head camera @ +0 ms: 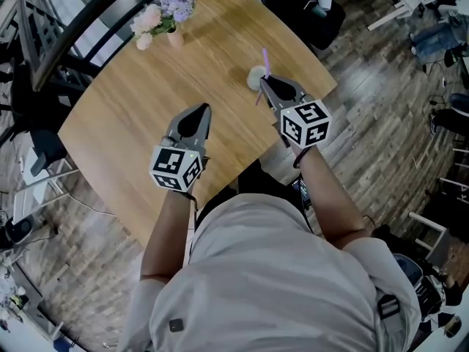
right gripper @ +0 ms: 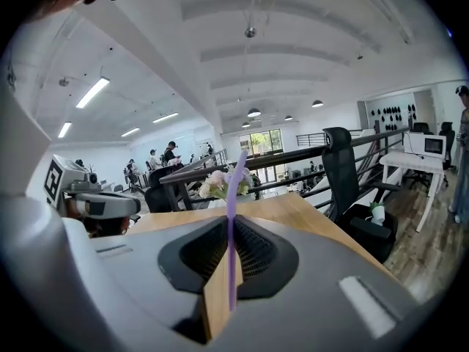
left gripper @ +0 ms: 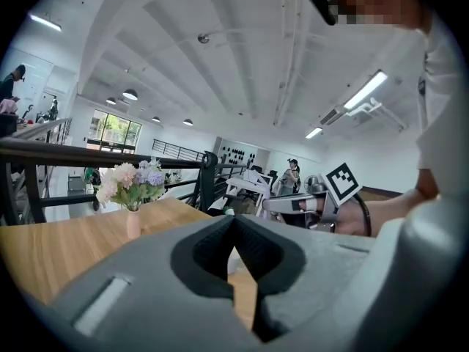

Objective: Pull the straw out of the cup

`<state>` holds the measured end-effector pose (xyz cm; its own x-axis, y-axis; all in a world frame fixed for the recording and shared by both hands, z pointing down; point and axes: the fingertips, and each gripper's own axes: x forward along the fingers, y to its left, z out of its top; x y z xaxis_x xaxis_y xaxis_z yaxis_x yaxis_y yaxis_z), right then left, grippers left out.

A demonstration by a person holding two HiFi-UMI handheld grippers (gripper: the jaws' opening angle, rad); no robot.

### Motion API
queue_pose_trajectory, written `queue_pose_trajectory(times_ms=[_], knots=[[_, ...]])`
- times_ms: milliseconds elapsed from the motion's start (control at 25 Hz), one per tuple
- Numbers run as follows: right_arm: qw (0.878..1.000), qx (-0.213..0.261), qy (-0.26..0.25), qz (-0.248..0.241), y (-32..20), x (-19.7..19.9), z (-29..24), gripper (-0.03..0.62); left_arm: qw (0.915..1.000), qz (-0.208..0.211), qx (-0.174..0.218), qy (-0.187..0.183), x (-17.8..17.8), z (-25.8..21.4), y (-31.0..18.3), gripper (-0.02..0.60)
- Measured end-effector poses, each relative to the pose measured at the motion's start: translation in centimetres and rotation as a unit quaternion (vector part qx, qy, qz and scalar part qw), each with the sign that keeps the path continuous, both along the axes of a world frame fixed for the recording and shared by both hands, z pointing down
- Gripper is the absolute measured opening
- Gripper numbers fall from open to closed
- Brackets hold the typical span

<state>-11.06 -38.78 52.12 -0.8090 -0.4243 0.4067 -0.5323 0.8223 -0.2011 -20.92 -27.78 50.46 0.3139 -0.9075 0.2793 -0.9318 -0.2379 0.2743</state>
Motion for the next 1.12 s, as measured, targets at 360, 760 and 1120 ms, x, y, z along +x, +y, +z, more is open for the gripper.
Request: queue_pose_trajectory(times_ms=[360, 760, 1120], knots=[[0.999, 0.032, -0.030, 0.015, 9.0, -0.3, -5.0, 0.037, 0.9983, 0.037, 0.042, -0.015, 0.0, -4.4, 6.8, 0.005], [0.998, 0.049, -0.029, 0.015, 16.5, 2.2, -6.7, 0.037, 0.9948, 0.079, 0.064, -0.014, 3.2, -5.8, 10.8, 0.005], [0.997, 0.065, -0.044, 0.016, 18.8, 8.7, -9.0, 0.037, 0.9930, 0.085, 0.077, -0.029, 9.0, -8.0, 12.4, 0.005]])
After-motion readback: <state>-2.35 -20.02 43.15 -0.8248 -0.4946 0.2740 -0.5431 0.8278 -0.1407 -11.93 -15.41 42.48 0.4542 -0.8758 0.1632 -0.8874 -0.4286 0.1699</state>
